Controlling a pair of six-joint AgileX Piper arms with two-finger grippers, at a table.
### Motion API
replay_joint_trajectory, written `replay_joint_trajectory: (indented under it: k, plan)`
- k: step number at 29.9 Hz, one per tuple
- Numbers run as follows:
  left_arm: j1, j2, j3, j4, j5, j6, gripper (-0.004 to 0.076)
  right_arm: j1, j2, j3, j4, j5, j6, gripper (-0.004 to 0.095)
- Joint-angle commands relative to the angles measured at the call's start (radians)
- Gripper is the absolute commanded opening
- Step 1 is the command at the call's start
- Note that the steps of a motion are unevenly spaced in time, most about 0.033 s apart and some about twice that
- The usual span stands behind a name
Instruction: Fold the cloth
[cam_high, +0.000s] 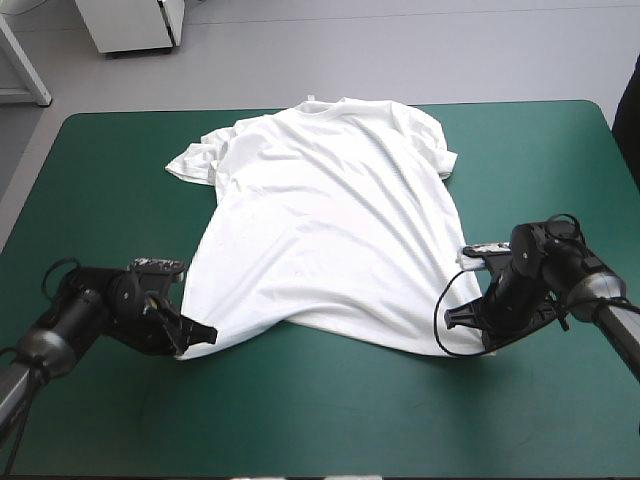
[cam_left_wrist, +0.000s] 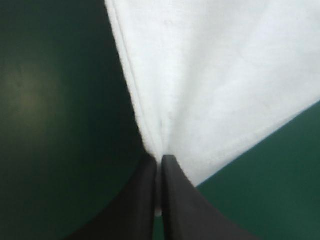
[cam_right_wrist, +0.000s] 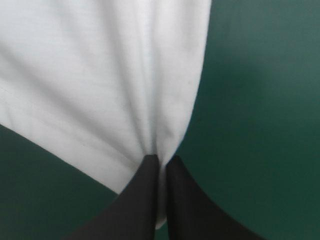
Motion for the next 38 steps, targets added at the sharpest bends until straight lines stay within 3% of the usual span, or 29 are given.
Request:
replay_joint_trajectory:
  k: [1,12,19,26,29,33,36,38]
  plan:
    - [-0.003,-0.142,0.053,-0.05,0.076,-0.003,-0.0022,0.0,-0.096,0.028,0.02,0.066,-0.017,0.0]
    - [-0.003,-0.435,0.228,-0.118,0.299,-0.005,-0.0022,0.0,-0.357,0.244,0.125,0.066,0.033,0.0]
    - [-0.003,-0.581,0.26,-0.215,0.297,-0.01,-0.0022,0.0,-0.481,0.341,0.198,0.066,0.068,0.0]
    - [-0.003,-0.598,0.26,-0.23,0.297,0.003,-0.0007,0.0,-0.488,0.358,0.223,0.066,0.065,0.0044]
    - [-0.003,-0.598,0.26,-0.26,0.297,0.02,0.0109,0.0,-0.488,0.358,0.255,0.066,0.058,0.025]
    - [-0.003,-0.598,0.249,-0.329,0.297,0.02,0.0377,0.0,-0.488,0.349,0.283,0.066,0.058,0.0592]
    - [-0.003,-0.598,0.186,-0.31,0.297,0.028,0.0518,0.0,-0.488,0.3,0.292,0.066,0.072,0.0638]
    - [-0.001,-0.598,0.108,-0.254,0.295,0.025,0.0517,0.0,-0.49,0.229,0.285,0.061,0.072,0.0599]
